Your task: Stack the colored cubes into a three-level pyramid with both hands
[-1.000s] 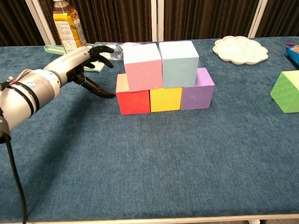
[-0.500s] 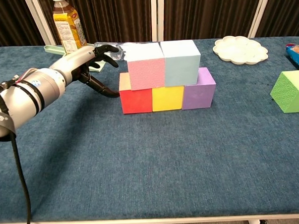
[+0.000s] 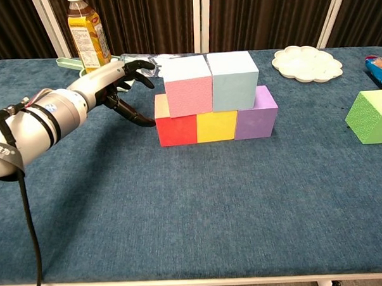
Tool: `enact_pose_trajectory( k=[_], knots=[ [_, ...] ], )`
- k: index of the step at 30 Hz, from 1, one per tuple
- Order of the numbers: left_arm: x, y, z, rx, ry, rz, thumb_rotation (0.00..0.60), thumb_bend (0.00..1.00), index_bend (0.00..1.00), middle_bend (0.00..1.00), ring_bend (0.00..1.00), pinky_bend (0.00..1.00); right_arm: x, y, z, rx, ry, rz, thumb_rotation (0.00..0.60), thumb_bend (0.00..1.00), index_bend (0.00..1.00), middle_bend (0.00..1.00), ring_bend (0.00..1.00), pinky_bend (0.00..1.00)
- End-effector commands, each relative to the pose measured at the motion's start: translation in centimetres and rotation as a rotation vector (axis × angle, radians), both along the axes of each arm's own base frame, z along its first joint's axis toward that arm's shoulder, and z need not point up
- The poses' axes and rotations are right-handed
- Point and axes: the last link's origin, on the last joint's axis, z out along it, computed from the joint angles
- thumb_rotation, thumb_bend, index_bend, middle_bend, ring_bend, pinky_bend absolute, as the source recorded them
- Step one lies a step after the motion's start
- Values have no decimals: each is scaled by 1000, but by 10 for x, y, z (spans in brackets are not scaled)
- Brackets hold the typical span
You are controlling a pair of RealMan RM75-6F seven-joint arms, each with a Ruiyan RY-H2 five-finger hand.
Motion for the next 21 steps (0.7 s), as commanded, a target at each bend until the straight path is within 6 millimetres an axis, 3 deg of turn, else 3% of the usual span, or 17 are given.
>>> enact_pose_trajectory(
  k=[1,12,16,21],
  knots=[
    [0,0,0,1,1,-1,600,0,81,190,8,121,0,0,0,2,1,0,600,0,0,30,0,0],
    [-5,2,10,31,7,2,600,0,81,170,8,121,-1,1,-3,19,28,2,600,0,0,32,0,0],
    [-15,4,27,81,27,-2,600,0,81,163,8,121,-4,1,-4,41,65,-7,600,0,0,32,0,0],
    [-31,4,65,199,119,-63,600,0,82,145,7,122,-11,-3,-9,80,167,-8,600,0,0,35,0,0]
  ],
)
